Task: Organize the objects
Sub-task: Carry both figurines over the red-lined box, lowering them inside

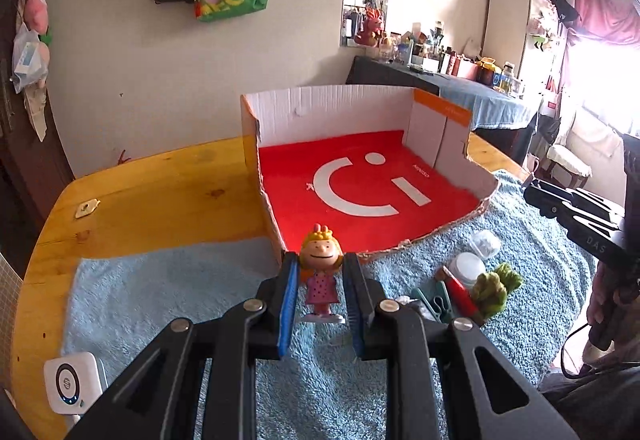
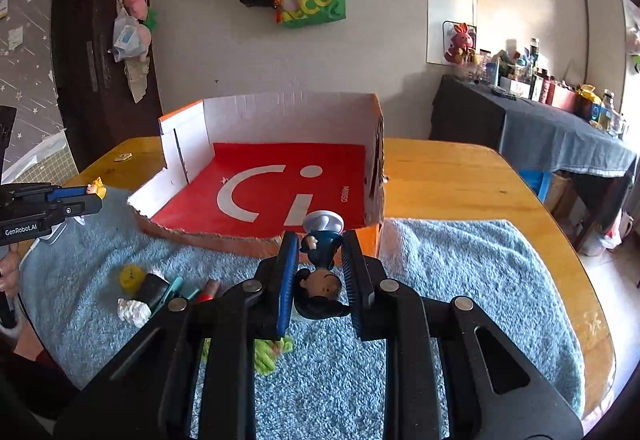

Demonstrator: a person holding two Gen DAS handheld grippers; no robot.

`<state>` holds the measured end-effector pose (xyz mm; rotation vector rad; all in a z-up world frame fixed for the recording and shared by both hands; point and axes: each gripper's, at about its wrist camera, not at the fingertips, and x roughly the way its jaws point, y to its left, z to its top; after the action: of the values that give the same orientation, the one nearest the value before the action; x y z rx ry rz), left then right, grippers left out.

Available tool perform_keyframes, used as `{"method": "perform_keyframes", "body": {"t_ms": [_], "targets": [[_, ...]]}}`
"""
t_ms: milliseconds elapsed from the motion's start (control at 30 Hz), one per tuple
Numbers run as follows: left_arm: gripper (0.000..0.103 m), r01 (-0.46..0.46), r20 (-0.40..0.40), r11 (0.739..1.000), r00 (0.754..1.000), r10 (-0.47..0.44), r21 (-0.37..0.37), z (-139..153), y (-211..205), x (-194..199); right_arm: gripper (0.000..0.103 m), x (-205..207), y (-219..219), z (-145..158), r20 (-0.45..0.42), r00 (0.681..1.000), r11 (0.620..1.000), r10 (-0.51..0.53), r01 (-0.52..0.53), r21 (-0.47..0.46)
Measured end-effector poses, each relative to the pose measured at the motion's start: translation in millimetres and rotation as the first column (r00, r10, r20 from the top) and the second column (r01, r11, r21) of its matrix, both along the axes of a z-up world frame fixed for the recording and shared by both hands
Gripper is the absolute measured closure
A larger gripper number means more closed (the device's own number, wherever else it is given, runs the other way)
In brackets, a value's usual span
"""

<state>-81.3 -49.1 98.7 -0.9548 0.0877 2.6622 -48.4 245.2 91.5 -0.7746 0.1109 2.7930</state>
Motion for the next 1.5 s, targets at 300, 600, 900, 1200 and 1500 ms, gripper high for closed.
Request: {"method": "perform_keyframes", "body": {"t_ms": [300, 600, 900, 1200, 1500], "targets": [[0.080, 0.020, 0.007, 1.000, 1.000, -0.020, -0.020, 5, 7, -17, 0.082, -15, 5, 2, 0.014, 0.999, 1.000, 0.029, -0.029, -0.009], [0.080, 0.080, 0.074, 0.994, 0.994, -0.075, -0.069, -5, 26, -62, 0.082, -56, 17, 11, 0.054, 0.993, 0.995, 0.103, -0.103, -0.004], [0.080, 0.151, 0.180, 0.978, 0.976, -0.124, -0.145, -30, 42, -102, 0.082, -106, 45, -7, 0.232, 0.954, 0.981, 0.192, -0.180, -0.072], [0.080, 0.199, 0.237, 0.956, 0.960, -0.146, -0.217, -51, 56, -119, 0.082, -134, 51, -28, 0.382, 0.889, 0.968, 0.252, -0.238, -0.086], [0.080, 0.235, 0.269, 0.943, 0.948, -0.169, -0.235, -56, 60, -123, 0.082, -149, 44, -41, 0.496, 0.824, 0.954, 0.273, -0.297, -0.032]]}}
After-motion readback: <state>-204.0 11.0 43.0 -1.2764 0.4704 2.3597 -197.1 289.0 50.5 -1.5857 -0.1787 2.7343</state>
